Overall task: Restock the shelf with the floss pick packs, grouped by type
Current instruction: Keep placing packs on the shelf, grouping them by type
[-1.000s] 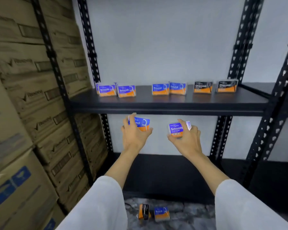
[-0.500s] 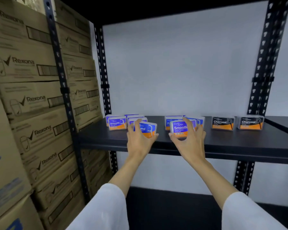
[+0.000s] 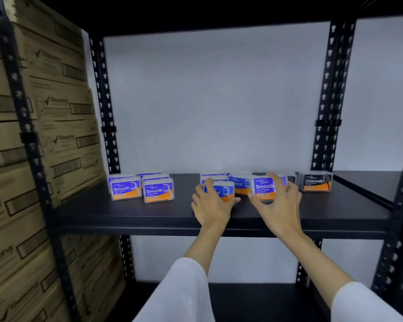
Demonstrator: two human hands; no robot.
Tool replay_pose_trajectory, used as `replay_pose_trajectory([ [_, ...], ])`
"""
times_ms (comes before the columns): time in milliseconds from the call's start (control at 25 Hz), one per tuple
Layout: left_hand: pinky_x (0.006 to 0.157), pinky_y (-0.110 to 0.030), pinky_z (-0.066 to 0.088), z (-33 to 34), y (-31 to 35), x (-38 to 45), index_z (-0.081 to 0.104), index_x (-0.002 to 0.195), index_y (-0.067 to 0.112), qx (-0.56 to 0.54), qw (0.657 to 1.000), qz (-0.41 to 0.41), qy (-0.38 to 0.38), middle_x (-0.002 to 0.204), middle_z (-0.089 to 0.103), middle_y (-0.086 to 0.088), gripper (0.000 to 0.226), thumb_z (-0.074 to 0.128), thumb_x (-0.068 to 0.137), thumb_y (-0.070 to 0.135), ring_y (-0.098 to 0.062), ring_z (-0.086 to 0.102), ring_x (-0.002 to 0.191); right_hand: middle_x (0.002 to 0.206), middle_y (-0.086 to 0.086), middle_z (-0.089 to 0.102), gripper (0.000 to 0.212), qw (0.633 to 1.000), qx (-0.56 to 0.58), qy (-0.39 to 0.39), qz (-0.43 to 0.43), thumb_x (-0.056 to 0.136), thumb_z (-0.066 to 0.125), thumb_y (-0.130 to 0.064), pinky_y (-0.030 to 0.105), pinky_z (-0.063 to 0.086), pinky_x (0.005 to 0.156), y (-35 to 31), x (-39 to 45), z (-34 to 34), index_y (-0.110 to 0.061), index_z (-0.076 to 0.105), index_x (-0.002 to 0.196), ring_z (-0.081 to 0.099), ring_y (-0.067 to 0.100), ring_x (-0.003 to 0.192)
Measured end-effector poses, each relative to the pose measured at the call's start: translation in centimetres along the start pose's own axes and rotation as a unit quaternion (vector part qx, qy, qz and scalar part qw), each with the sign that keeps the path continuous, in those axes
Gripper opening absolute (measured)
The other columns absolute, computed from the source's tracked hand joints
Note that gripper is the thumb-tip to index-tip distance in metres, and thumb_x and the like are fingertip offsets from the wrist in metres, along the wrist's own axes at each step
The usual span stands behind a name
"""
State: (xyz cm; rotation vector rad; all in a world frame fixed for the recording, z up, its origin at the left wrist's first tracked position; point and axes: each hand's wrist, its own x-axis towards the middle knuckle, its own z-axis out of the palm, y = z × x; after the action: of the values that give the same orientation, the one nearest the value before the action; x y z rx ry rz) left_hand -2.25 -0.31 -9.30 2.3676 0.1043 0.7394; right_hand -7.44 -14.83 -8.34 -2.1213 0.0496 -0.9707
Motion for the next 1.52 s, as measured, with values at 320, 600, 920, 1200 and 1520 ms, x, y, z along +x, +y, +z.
replay_pose_trajectory([
  [320,0.094,-0.037,0.039,-6.2,-6.9,0.3,0.052,0.121,0.014,-0.013,0.986,0.099,0.134,0.126,0.051,-0.009,0.044,0.058,0.089,0.043,-0.028,0.048,0.112,0.136,0.012,0.031,0.076,0.999,0.039,-0.03,-0.007,0.077,0.073,-0.045,0.034,0.039,0.092,-2.8,-1.8,2.7,-0.033,0.034,0.141,0.027,0.027,0.127],
  [600,0.11,-0.047,0.029,-15.1,-21.2,4.6,0.057,0.124,0.011,0.123,0.983,-0.028,0.132,0.133,0.055,-0.012,0.039,0.057,0.091,0.031,-0.032,0.039,0.132,0.132,0.01,0.035,0.074,0.992,0.092,-0.072,-0.051,0.076,0.072,-0.046,0.031,0.035,0.1,-9.3,-4.6,9.6,-0.034,0.036,0.139,0.027,0.024,0.128],
  [920,0.119,-0.039,0.006,-16.1,-24.6,4.5,0.055,0.132,0.029,0.178,0.981,-0.038,0.073,0.143,0.05,0.004,0.045,0.035,0.097,0.049,-0.017,0.035,0.137,0.136,0.011,0.034,0.078,0.977,0.068,-0.15,-0.136,0.074,0.071,-0.053,0.033,0.039,0.097,-16.9,-6.8,19.7,-0.026,0.035,0.138,0.036,0.028,0.123],
  [1200,0.12,-0.039,0.003,-15.5,-25.0,4.4,0.056,0.131,0.028,0.158,0.984,-0.028,0.083,0.141,0.05,0.004,0.044,0.035,0.097,0.049,-0.016,0.034,0.136,0.139,0.013,0.036,0.084,0.977,-0.043,-0.143,-0.154,0.072,0.06,-0.07,0.04,0.042,0.095,-15.7,-7.0,20.5,-0.029,0.032,0.139,0.043,0.031,0.122],
  [1520,0.112,-0.044,0.031,-15.7,-21.1,3.8,0.058,0.12,0.021,-0.068,0.992,-0.006,0.101,0.123,0.059,0.0,0.035,0.042,0.099,0.044,-0.018,0.05,0.122,0.117,0.003,0.057,0.062,0.95,-0.15,-0.188,-0.197,0.085,0.044,-0.067,0.034,0.047,0.081,-10.4,-4.3,15.0,-0.015,0.056,0.118,0.055,0.022,0.11],
])
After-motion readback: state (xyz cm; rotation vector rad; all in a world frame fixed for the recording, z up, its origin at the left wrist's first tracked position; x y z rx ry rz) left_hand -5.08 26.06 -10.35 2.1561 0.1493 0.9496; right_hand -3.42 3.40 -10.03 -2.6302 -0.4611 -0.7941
